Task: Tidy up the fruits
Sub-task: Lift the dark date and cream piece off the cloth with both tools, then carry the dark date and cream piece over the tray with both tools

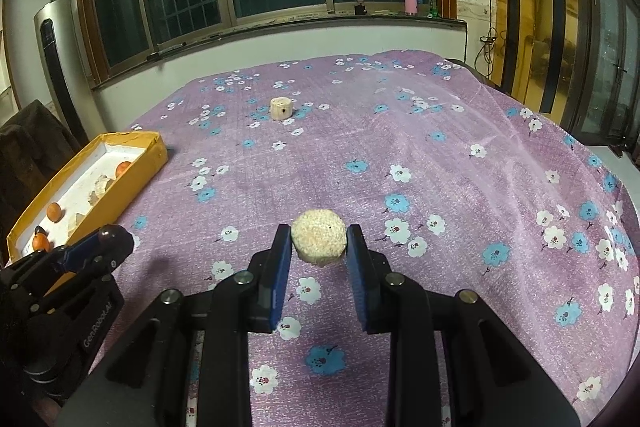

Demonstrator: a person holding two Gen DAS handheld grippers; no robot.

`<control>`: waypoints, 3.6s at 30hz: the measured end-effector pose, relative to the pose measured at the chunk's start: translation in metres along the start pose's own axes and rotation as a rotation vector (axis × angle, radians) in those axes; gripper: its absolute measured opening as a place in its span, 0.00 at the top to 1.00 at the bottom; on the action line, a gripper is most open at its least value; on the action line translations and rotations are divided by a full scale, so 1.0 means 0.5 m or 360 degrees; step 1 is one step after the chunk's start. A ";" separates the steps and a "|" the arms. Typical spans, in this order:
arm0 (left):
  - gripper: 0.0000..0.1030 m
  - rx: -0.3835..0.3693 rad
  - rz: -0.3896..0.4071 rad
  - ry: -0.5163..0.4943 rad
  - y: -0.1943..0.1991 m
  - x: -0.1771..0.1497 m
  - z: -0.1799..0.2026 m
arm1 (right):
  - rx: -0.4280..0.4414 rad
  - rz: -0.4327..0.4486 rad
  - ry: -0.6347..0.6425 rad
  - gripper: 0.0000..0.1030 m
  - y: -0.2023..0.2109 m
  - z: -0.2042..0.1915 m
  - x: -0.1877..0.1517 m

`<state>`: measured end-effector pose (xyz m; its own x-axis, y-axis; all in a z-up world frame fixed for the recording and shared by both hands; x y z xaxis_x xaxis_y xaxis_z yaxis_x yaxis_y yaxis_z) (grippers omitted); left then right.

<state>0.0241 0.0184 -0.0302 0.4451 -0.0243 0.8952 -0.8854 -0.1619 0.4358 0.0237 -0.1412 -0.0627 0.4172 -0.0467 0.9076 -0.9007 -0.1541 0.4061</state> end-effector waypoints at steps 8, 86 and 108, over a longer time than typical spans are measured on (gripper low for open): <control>0.79 -0.0042 -0.0007 0.0053 -0.003 0.000 -0.006 | -0.0073 -0.0011 0.0083 0.71 -0.003 -0.016 0.000; 0.79 0.0393 -0.0138 0.0272 -0.022 0.006 -0.426 | 0.0580 -0.0076 0.0242 0.71 -0.085 -0.413 0.074; 0.79 0.0434 -0.0227 0.0350 -0.083 -0.002 -0.502 | 0.0679 -0.0182 0.0314 0.71 -0.217 -0.543 0.108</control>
<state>0.0269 0.2730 -0.0257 0.4957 0.2252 0.8388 -0.7352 -0.4055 0.5432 0.1113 0.1409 -0.0291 0.4428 0.1757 0.8793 -0.7034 -0.5401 0.4621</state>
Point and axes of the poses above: each gripper's, at about its wrist camera, not at the fingertips, and y roughly against the way its jaws point, z to its right, x to its top, the point moved 3 cm from there along -y, roughly the way its jaws point, and after that the axes turned 13 degrees about z, right-handed, at the moved point
